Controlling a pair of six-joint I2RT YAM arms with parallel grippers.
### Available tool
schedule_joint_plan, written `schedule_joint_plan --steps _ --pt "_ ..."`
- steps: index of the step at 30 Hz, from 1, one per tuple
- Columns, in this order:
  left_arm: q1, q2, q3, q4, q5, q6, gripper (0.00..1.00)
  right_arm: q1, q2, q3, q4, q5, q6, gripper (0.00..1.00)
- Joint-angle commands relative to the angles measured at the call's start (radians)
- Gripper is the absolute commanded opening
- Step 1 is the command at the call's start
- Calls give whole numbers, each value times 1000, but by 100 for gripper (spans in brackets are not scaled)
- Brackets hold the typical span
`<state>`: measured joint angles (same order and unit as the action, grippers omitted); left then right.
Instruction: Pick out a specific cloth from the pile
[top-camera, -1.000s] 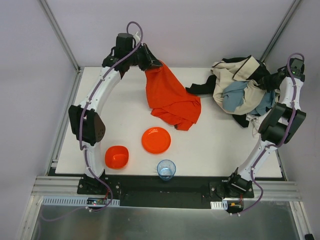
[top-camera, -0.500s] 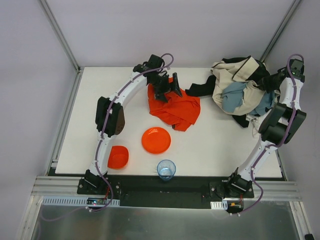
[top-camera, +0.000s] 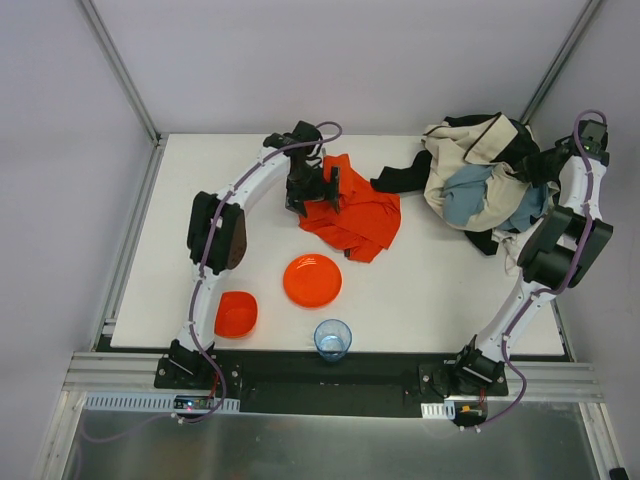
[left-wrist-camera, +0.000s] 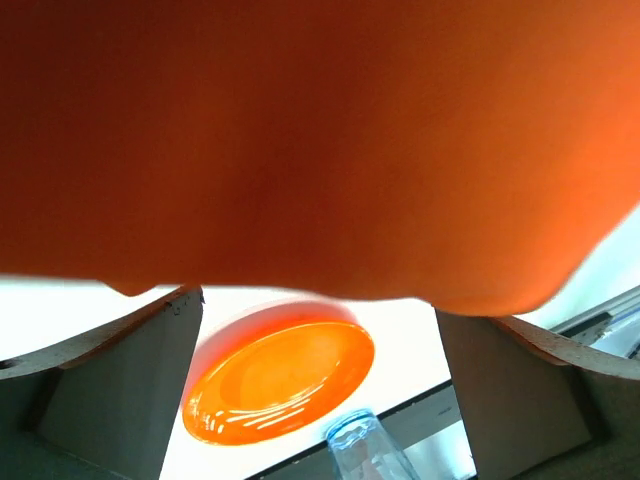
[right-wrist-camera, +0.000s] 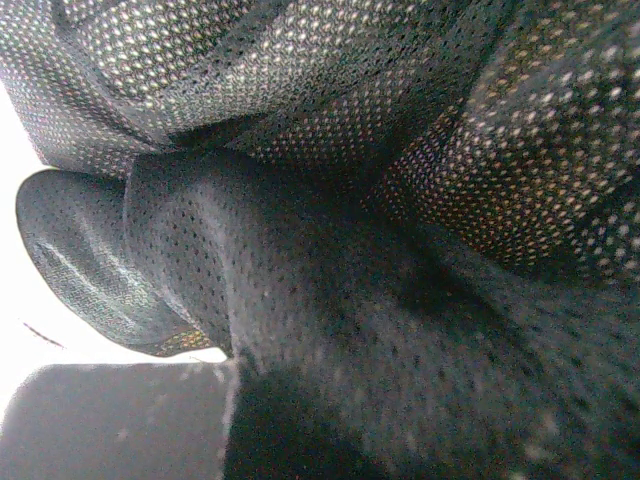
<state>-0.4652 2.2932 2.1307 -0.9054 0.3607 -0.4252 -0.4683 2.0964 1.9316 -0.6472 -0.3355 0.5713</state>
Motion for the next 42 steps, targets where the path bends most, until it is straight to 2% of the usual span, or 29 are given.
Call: schedule_joint_plan --steps 1,9,15,20,22,25,29,34,42 --pt "5 -71 -48 -50 -25 29 99 -38 -26 -6 34 29 -10 1" --pt "68 5 -23 40 136 -96 99 -38 -35 -28 34 16 -13 1" --pt "74 109 60 82 230 -175 99 -39 -35 -31 34 13 -16 1" --pt "59 169 89 97 259 -204 99 -43 -30 -31 34 7 -14 1" --pt "46 186 84 97 259 -205 96 -44 -27 -28 34 3 -13 1" --pt "31 218 80 97 268 -205 76 -44 -19 -25 34 -7 -14 1" --pt "31 247 78 89 287 -204 35 -44 -18 -31 34 -13 -14 1" --pt "31 252 92 89 291 -195 0 -44 -25 -45 34 -20 -13 1" --pt "51 174 113 102 245 -181 0 -47 -41 -60 35 -20 -21 1"
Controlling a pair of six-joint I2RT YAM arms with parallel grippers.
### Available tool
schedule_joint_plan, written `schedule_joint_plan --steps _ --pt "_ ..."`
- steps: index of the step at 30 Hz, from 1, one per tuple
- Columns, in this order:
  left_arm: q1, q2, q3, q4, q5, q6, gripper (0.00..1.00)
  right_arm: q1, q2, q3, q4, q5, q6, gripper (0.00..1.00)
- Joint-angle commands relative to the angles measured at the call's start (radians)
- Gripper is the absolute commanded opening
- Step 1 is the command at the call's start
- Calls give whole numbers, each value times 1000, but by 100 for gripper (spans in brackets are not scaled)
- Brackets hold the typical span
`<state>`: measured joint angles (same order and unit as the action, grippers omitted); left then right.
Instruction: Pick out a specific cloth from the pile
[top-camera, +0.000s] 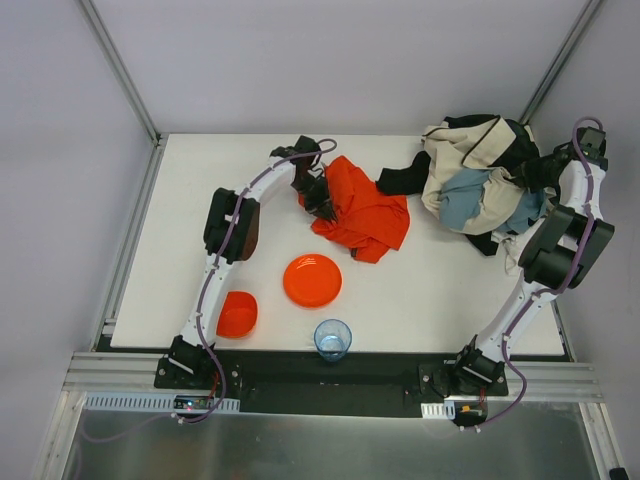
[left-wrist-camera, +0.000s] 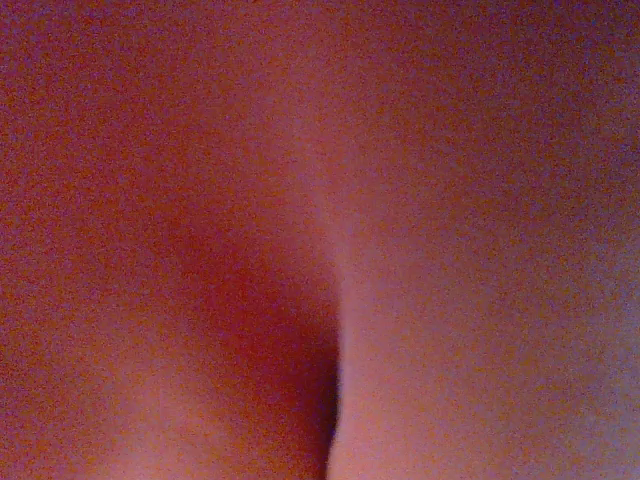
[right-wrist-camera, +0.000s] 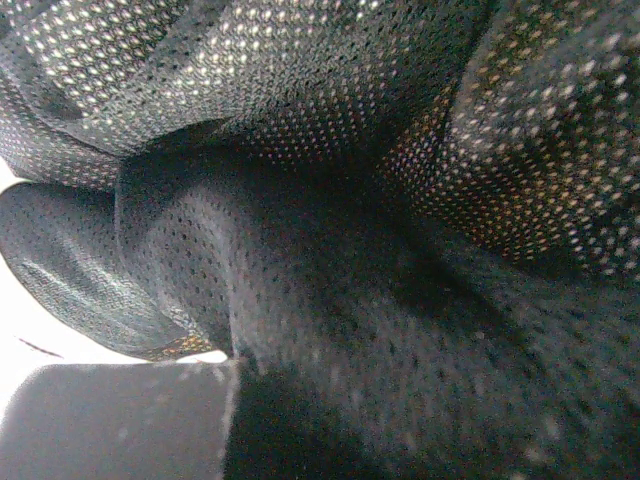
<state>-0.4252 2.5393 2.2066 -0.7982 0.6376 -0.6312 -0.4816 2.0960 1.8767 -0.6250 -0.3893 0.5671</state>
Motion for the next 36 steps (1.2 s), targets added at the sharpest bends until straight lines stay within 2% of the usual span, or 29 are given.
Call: schedule_joint_plan --steps 1,9,23,36 --pt "17 -91 35 1 -39 27 0 -34 -42 -5 11 32 -18 1" --pt "100 -206 -38 73 -53 -18 0 -34 -40 -7 11 21 -21 1" --pt "227 -372 -272 108 -108 18 0 -37 -40 -7 8 7 -29 1" --pt "390 -499 -406 117 -145 59 0 -40 -34 -2 5 4 -32 1"
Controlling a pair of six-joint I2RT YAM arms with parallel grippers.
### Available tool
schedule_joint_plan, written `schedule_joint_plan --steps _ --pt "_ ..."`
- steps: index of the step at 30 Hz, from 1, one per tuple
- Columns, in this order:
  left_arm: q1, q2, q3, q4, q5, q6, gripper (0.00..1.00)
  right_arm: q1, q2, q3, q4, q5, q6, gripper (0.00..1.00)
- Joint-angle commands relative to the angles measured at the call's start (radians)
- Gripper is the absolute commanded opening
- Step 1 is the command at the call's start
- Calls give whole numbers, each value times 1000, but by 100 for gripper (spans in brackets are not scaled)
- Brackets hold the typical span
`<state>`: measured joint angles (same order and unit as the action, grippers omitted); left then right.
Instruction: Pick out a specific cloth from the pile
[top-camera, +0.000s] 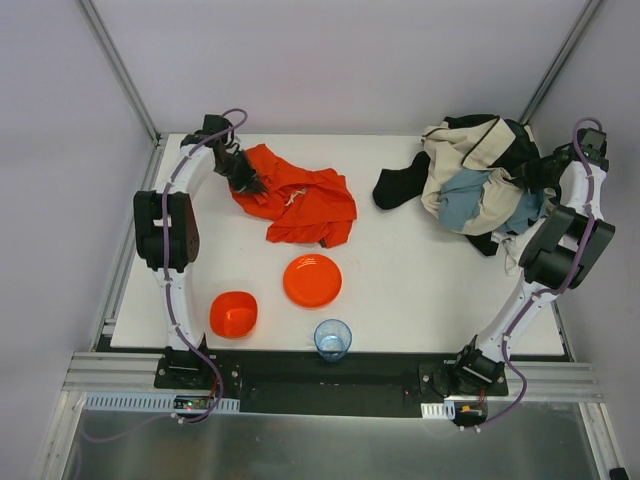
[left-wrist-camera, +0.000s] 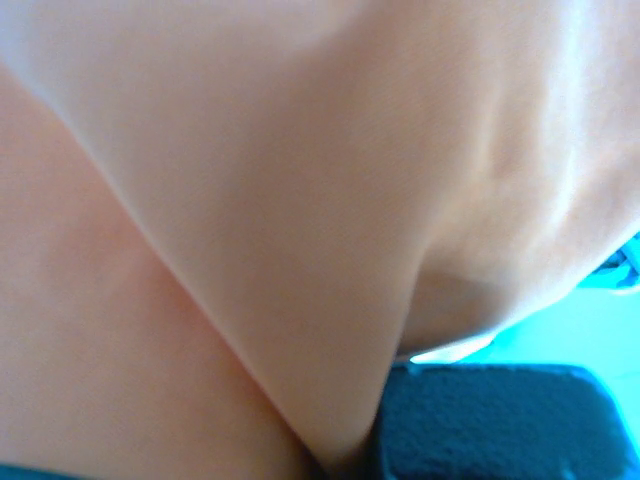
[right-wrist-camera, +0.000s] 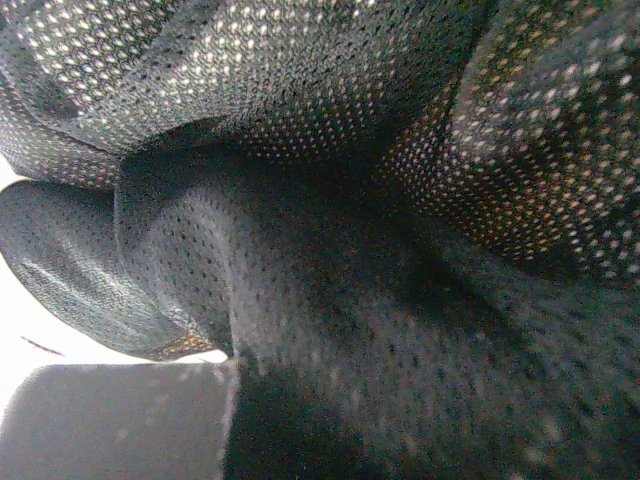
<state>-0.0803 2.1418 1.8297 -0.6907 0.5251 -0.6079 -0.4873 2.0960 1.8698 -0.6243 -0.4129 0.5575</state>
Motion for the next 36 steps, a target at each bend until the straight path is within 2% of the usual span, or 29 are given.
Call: schedule_joint_plan --steps 1,20,31,34,36 --pt "59 -109 -38 10 -36 39 0 -34 -31 5 5 28 -24 1" --pt "364 -348 -230 26 -142 57 0 -34 -17 -1 -17 14 -47 1" --pt "361 -318 -245 31 -103 63 1 -34 -24 -15 -34 -4 -62 1" --pt "343 -309 -241 33 -105 66 16 -34 -37 -18 -57 5 -74 1" --pt "330 -306 -237 33 -105 71 34 -34 -44 -21 -63 2 -83 1"
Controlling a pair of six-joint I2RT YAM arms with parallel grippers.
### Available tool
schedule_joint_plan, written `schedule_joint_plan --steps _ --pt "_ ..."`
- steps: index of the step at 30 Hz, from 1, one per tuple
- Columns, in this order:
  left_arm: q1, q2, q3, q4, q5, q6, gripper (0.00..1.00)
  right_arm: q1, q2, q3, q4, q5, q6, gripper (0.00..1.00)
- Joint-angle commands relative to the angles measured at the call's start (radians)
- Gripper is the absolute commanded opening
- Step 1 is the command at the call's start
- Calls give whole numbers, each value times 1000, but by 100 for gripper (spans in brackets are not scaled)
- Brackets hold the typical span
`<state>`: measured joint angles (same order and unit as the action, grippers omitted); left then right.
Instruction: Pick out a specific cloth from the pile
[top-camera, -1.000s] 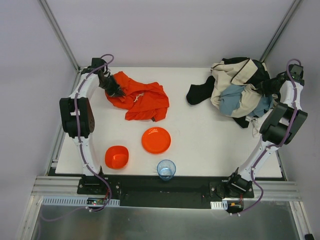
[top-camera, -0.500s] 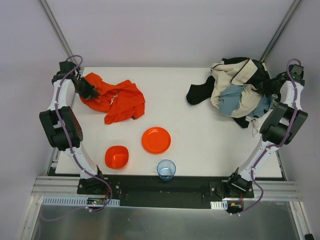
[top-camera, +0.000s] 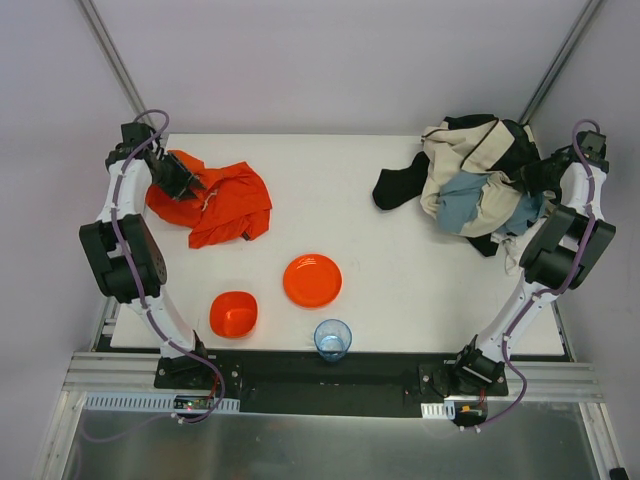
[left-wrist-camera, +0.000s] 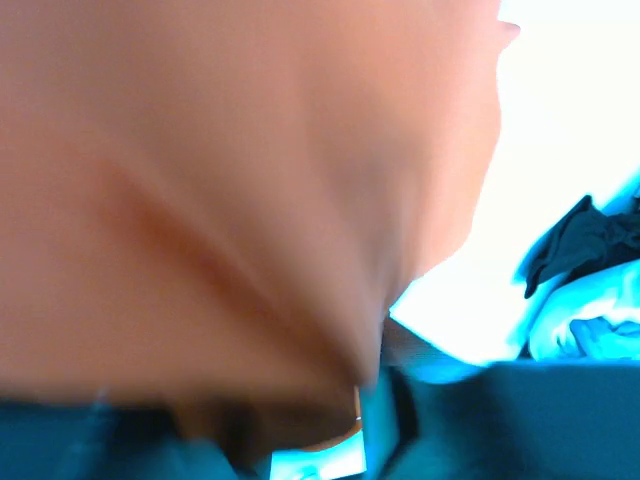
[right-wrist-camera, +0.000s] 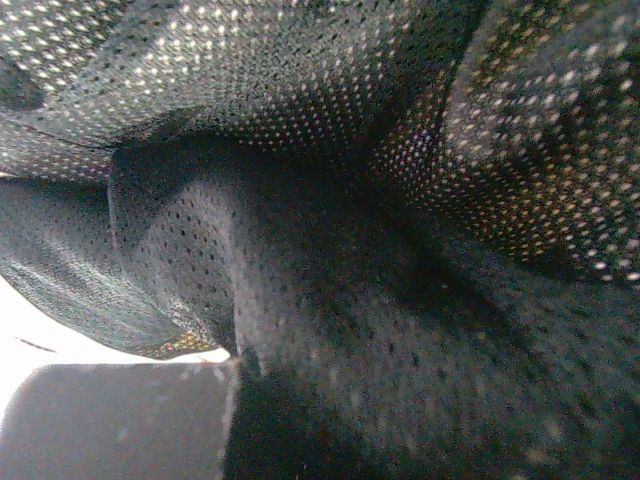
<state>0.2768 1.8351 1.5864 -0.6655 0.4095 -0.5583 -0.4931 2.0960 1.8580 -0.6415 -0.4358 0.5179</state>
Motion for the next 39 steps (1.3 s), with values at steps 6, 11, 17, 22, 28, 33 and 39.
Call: schedule_joint_plan --steps 6,11,17,22,28,33,39 --pt "-62 -5 9 7 2 29 82 -28 -54 -11 -60 -15 -70 11" --pt "-90 -8 26 7 28 34 99 -28 -76 -26 -63 -26 -78 21" --pt "-136 12 70 7 71 37 99 -28 -120 -40 -76 -3 -108 44" --pt "-209 45 119 7 89 52 99 -28 -172 -48 -116 49 -142 69" --pt "-274 90 170 6 106 52 99 -25 -229 -22 -191 109 -185 83" --pt "-275 89 208 3 120 43 99 -21 -287 20 -285 160 -208 88" --pt "-275 95 256 -5 150 43 99 -7 -376 38 -352 181 -216 94"
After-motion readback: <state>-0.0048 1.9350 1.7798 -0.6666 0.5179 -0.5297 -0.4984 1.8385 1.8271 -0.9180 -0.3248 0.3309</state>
